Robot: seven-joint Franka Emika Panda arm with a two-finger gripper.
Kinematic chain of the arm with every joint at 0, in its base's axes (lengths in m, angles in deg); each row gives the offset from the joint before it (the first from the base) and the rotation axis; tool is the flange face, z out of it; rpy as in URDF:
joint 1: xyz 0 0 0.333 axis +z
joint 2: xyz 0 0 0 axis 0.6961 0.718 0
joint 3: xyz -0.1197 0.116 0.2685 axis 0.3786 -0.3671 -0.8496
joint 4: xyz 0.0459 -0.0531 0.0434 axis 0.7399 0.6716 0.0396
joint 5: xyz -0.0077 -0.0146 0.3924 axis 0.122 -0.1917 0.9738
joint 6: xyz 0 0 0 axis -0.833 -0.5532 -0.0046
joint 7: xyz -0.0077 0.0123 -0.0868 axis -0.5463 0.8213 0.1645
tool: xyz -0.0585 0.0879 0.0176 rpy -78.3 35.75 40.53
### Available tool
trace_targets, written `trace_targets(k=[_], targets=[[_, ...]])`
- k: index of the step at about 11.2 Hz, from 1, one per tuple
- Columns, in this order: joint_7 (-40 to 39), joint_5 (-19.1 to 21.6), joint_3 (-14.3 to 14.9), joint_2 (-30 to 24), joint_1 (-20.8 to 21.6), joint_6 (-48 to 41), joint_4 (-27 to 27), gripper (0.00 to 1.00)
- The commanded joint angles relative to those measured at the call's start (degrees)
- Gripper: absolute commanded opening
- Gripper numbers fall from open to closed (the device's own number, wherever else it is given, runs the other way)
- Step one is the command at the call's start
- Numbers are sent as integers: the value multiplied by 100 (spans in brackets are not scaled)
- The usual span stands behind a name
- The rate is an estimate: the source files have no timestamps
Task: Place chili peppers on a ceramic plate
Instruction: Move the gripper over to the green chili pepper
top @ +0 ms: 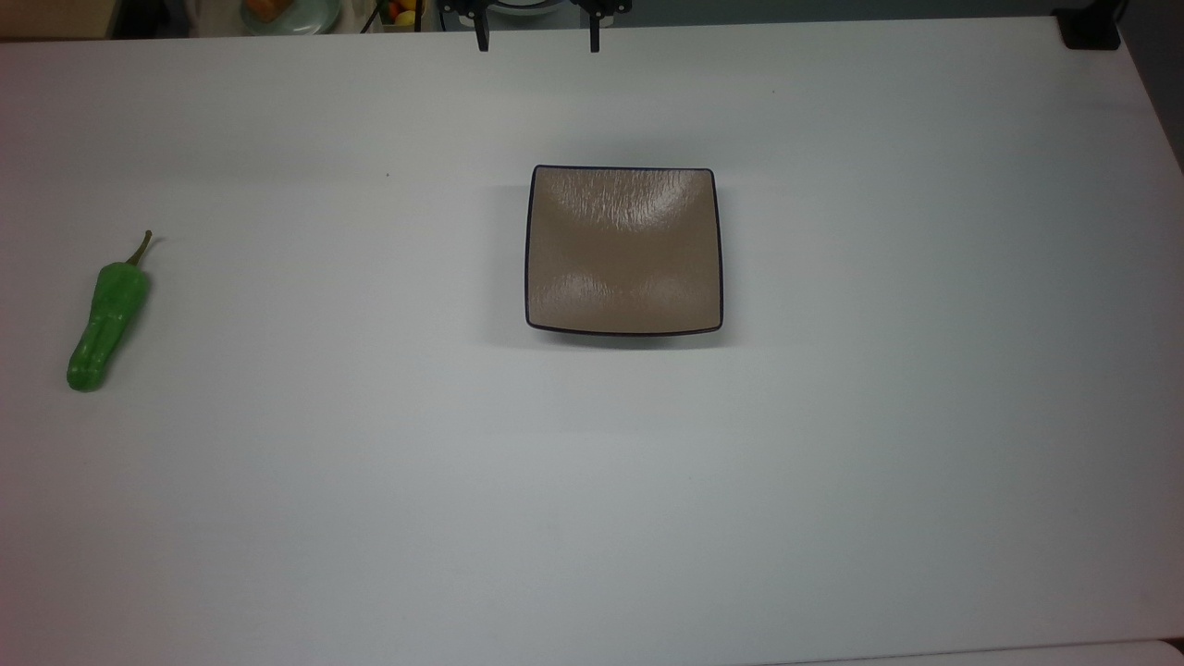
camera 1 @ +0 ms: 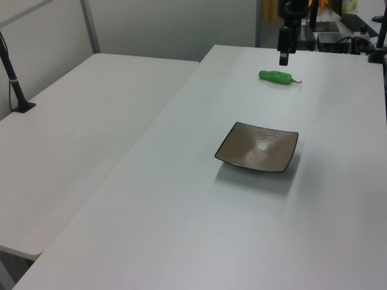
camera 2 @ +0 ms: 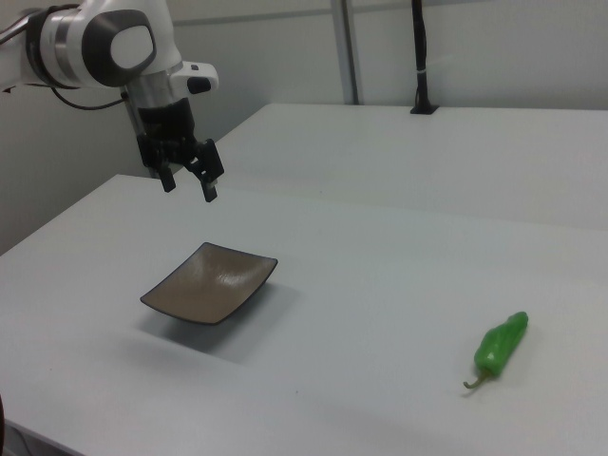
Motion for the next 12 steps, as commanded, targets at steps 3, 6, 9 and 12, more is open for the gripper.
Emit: trace_targets(k=[3, 6, 9, 12], targets=[[-105, 56, -27, 10, -151, 158, 29, 100], [-672, 65, -10, 168, -651, 167, -198, 100], [-1797, 39, 69, 492, -1257, 167, -497, 100], [-2494, 30, 70, 975, -1881, 167, -997, 100]])
